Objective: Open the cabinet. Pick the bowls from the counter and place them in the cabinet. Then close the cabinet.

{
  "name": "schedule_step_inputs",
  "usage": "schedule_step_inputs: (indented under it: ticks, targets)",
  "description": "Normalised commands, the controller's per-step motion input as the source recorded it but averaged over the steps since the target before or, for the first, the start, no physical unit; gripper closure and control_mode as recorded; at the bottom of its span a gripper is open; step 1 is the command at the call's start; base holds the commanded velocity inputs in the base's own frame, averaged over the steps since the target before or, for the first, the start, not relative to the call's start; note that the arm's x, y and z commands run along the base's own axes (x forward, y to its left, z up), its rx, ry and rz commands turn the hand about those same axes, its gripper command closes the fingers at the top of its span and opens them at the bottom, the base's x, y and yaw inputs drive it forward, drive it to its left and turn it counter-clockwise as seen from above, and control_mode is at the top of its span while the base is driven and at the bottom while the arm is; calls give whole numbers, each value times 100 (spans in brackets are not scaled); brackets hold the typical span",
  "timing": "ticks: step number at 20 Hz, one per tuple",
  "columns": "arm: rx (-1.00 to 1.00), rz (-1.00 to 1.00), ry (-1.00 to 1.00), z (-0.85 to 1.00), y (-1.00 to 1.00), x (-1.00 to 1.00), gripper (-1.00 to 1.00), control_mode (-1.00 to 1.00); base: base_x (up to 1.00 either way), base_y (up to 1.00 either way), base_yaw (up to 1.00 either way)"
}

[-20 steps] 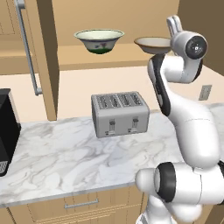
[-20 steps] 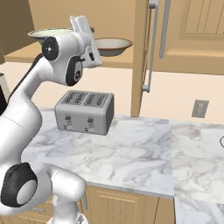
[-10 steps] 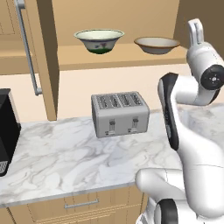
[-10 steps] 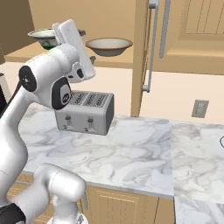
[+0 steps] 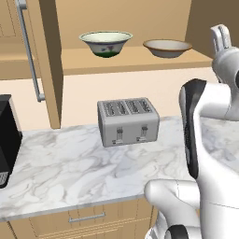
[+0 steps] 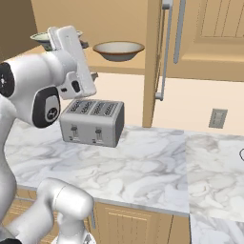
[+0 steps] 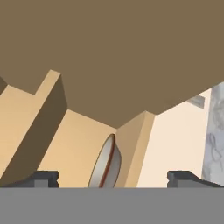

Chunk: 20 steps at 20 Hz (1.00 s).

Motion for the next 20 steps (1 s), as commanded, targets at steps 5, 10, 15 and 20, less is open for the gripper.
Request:
schedule_step_inputs:
  ticks: [5,10,15,20]
  targets:
    - [2,0,11,9,-8,-88,-100,-100,0,0,0]
    - [0,0,-8,-1,-6,-84,-100,-100,0,0,0]
    - [1,0,2,0,-10,-62,-100,-100,0,0,0]
    - [9,2,20,0,-19,-36,-100,-100,0,0,0]
